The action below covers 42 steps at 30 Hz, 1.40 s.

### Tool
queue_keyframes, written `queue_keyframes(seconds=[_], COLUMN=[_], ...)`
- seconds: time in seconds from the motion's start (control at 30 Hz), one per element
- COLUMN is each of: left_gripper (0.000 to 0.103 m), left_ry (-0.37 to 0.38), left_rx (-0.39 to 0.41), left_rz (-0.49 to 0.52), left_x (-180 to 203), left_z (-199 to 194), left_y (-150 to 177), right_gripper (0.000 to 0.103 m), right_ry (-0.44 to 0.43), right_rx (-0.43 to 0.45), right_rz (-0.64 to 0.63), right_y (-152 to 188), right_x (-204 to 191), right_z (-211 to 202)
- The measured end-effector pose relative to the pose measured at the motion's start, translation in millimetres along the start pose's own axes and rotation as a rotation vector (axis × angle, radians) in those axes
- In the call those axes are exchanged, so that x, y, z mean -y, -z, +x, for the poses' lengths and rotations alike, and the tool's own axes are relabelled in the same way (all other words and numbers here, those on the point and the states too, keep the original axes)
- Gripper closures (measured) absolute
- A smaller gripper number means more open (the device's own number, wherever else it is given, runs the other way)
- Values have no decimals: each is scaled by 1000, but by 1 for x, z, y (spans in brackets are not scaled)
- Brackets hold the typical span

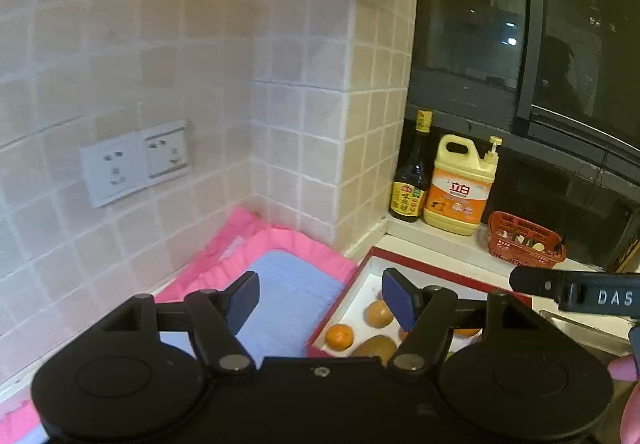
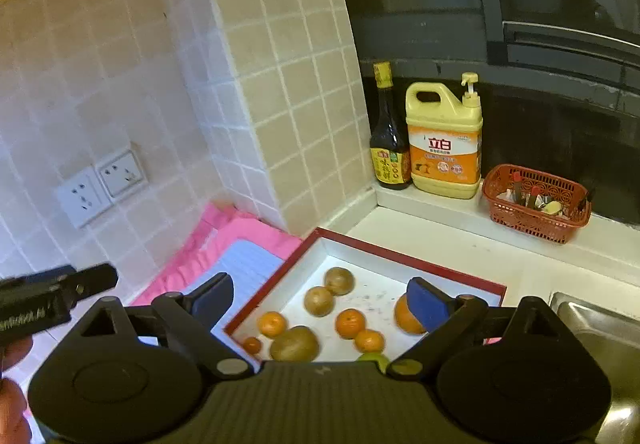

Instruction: Organize fruits

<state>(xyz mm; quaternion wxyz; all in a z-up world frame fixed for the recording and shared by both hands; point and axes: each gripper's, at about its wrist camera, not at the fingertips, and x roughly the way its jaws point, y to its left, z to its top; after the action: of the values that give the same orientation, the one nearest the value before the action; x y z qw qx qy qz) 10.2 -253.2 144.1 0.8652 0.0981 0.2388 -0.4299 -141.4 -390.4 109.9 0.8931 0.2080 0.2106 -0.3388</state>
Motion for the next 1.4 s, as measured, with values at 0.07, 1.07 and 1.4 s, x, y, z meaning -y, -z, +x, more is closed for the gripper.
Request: queue_keyframes(seconds=[0.07,1.07,1.4], left_gripper=[23,21,21], left_ry=[-22,-161,-159], left_rx=[7,-186,-218], left_rz=[1,4,11], left_x=[-1,-8,-8], left_z=[-14,-16,-8], left_y=[6,100,106], right_gripper=[8,7,7], right_ry=[0,128,125], right_rx=[8,-146,-178], right_rz=[5,-150,-153], right_y=[7,90,95], right_x=[-5,-48,-47], right_z=[-9,21,34])
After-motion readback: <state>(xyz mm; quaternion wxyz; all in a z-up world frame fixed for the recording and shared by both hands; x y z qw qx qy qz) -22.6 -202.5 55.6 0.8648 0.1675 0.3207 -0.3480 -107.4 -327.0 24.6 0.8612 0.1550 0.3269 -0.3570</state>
